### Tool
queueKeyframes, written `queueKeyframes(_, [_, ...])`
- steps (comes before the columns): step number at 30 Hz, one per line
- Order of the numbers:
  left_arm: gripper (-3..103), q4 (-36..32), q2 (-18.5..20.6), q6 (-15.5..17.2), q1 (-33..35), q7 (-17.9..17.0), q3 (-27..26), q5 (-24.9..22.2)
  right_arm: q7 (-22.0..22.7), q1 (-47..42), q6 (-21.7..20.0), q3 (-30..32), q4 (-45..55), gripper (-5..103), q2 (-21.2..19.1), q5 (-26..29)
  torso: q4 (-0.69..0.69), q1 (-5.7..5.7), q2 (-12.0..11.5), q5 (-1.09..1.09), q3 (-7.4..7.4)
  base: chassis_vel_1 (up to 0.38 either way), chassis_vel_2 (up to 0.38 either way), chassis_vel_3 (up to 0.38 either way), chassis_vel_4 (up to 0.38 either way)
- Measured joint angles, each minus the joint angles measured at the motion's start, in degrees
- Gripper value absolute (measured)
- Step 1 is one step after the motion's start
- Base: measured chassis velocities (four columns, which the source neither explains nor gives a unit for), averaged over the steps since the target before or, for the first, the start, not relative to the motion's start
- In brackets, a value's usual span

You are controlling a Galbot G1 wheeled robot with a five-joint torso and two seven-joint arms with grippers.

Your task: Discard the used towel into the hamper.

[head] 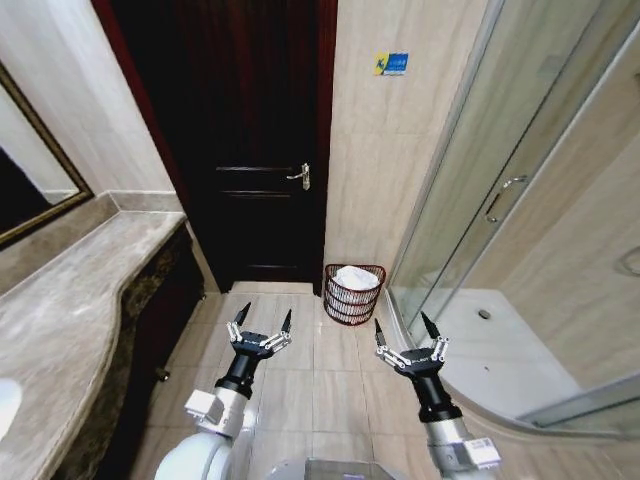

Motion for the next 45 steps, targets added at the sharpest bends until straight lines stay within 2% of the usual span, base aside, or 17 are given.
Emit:
queueKeyframes(25, [100, 0.0, 0.0, 0.0, 0.0, 0.0, 0.0, 0.0, 0.0, 0.0, 0.0, 0.0, 0.0, 100, 0.0, 0.0, 0.0, -0.06, 0.02, -0.01, -0.02, 0.188, -0.189, -0.193, 0.196])
queueKeyframes(45, [100, 0.0, 0.0, 0.0, 0.0, 0.0, 0.0, 0.0, 0.0, 0.0, 0.01, 0.0, 0.0, 100, 0.0, 0.0, 0.0, -0.02, 0.01, -0.02, -0.01, 0.013, -0.015, -0.012, 0.015])
